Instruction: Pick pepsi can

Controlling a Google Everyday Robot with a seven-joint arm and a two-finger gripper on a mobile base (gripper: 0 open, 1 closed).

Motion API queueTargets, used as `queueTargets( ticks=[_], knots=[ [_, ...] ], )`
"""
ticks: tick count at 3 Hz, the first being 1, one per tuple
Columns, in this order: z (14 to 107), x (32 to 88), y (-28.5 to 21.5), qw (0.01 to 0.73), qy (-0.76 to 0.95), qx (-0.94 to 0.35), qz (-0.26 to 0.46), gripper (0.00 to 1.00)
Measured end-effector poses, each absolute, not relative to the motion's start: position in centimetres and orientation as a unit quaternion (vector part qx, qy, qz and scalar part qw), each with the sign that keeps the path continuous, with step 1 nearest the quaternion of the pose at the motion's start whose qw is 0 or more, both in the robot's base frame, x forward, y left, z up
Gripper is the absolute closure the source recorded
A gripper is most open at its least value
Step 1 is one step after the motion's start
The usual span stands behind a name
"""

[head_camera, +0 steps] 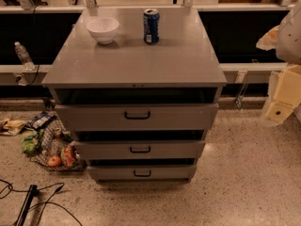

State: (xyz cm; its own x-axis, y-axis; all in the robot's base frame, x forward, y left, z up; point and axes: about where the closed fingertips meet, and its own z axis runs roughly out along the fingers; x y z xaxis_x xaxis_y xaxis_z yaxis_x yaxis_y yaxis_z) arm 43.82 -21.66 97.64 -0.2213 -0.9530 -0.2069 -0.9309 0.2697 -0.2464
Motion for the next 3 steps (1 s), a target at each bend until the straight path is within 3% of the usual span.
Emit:
queueTargets(
  ticks=[1,2,3],
  knots=[
    [97.6,43.8,-21.7,0.159,0.781,-0.603,-0.035,0.0],
    [98.4,47.5,-21.3,0.213,0.774,-0.596,-0.022,0.0],
    [99.6,55.4,-19.9,0.322,0.751,-0.577,0.025,0.0]
  ],
)
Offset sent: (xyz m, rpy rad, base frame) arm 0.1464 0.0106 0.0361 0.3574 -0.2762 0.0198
